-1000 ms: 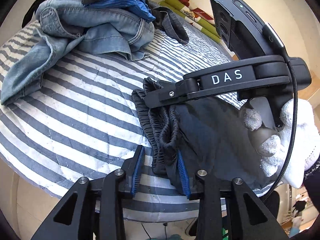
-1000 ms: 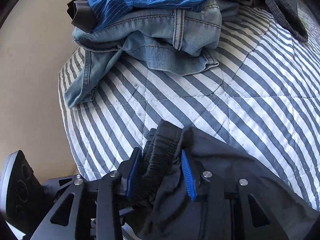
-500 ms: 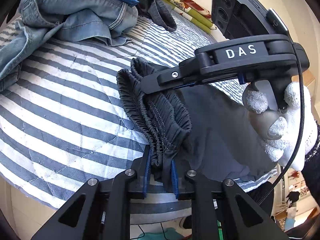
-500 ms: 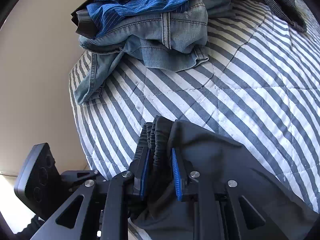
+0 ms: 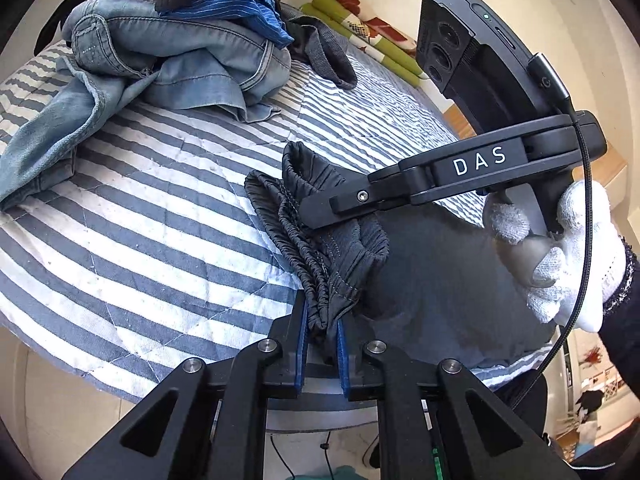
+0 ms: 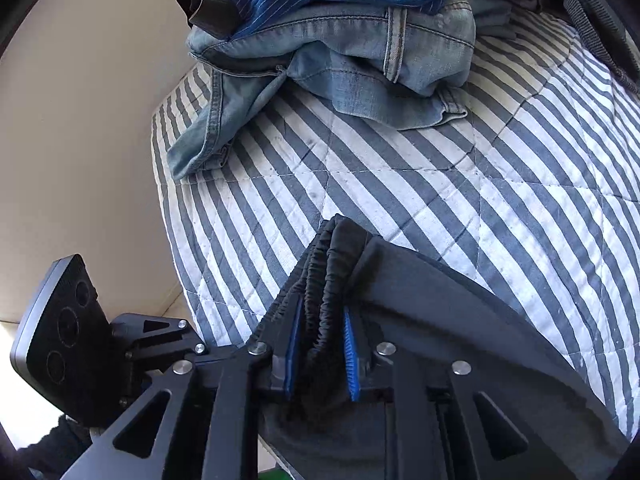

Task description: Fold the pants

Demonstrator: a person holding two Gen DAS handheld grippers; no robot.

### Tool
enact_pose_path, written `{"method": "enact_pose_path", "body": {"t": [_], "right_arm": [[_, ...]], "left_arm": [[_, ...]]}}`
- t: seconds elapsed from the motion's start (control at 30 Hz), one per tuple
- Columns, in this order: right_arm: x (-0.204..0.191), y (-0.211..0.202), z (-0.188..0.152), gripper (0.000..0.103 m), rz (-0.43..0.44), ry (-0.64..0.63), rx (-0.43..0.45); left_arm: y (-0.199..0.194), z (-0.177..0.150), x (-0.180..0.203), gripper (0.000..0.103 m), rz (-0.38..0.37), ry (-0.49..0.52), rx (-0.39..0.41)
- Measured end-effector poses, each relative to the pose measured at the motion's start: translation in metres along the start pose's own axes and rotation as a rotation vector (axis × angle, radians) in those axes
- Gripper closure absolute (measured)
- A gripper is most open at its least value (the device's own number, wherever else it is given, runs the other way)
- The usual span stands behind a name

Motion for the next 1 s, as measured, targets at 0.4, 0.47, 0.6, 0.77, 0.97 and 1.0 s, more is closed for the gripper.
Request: {"method": "enact_pose_path", "body": {"t": [0.4,0.47,0.6,0.77,0.97,1.0], "right_arm": [[-0.006,-0.005,0.009,0.094,-0.105,-0.102,-0.025],[-0.008,-0.001,0.009,0.094,-0.115,-0.114,-0.033],[-0.015,0.01,0.007,0.094,-0.109,-0.131,-0.048],[-0.018,0.02,0.004,0.094,-0.108,-0.125,-0.073],[-0.013,0.025,0.004,0.076,-0.029,-0.065,-0.077],[-0.011,0.025,0.004,0.073,-0.007,-0.055,-0.072]], "left_arm": [[0.023,0.025,-0.01,0.064,-0.1,-0.118,-0.035],[0.021,0.027,-0.011,0.064,-0.104,-0.126,-0.026],[0.017,0.027,-0.014,0.055,-0.154,-0.162,-0.022],[0.011,0.031,-0.009,0.042,-0.13,-0.142,0.001],[0.021,0.034,0.005,0.064,0.023,-0.055,-0.007],[0.026,0.037,0.003,0.081,0.053,-0.041,-0.004]]}}
Point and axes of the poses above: each gripper's, at about its wrist camera, not at the fingertips, and y roughly the way its jaws point, x to its right, z to its top, the point moved 4 cm from there along y, roughly the way its jaws point, and after that the axes turned 4 degrees about -x, right-handed, at the moved point
